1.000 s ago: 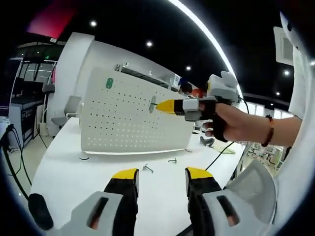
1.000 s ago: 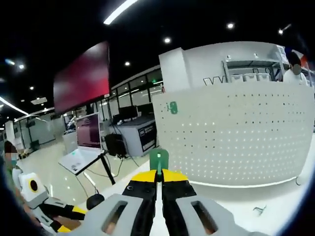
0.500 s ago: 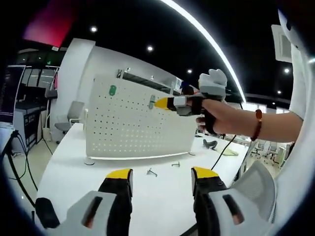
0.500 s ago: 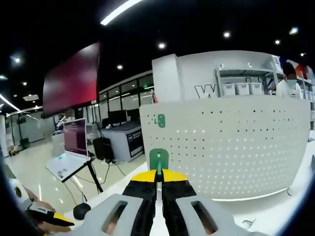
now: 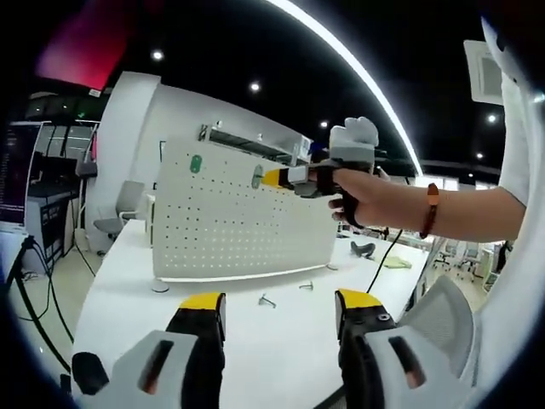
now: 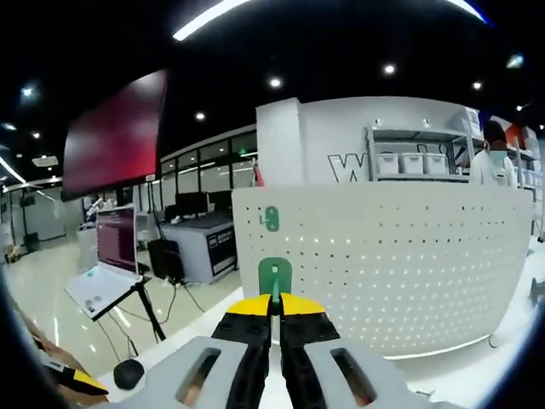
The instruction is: Insert the hook assembly into the mounting plate slot until the hook locks in place.
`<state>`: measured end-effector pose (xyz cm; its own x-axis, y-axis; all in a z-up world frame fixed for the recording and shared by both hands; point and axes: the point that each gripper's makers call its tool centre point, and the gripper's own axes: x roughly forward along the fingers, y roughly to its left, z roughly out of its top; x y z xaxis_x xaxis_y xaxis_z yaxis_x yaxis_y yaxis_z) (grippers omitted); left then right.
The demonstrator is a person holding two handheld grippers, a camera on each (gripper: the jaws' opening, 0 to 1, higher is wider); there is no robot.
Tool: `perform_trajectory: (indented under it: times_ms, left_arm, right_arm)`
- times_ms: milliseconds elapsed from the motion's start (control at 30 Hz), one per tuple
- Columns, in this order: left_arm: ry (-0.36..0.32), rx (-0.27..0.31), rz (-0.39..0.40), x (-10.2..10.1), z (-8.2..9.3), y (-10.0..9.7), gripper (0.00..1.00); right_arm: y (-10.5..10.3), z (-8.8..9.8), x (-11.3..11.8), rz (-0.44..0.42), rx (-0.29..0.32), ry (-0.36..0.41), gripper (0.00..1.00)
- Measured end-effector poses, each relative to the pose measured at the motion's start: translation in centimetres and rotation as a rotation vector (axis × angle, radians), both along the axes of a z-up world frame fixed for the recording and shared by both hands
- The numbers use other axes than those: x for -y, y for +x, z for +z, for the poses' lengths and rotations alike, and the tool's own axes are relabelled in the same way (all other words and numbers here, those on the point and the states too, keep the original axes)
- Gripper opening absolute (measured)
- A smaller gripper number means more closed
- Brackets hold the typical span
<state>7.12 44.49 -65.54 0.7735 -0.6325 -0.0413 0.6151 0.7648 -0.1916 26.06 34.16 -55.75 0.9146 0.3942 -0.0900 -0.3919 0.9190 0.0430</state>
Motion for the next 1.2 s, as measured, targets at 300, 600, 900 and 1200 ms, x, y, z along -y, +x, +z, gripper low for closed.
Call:
perform_trajectory:
  times_ms: [300,600,900,1200]
  left_arm:
    - [0.013,0.015,0.0,-0.4,0.4,-0.3,0.58]
    - [0.03,0.032,-0.014,-0.2,0.8,-0.6,0.62]
    - [0.06,0.032,-0.03,0.3,0.6,-0.3,0.68]
    - [0.059,0.045,-0.033,-0.1,0.8,0.0,0.71]
  right_arm:
    - [2.1,1.5,-0.4,-0.035,0.028,-0.014,0.01]
    - [3.5,2.1,-0.5,-0.057,0.04,-0.016,0.01]
    - [4.7,2.3,-0.7,-0.074,0.046,-0.007,0.01]
    - [5.9,2.2,-1.4,-0.09,0.05,-0.023,0.01]
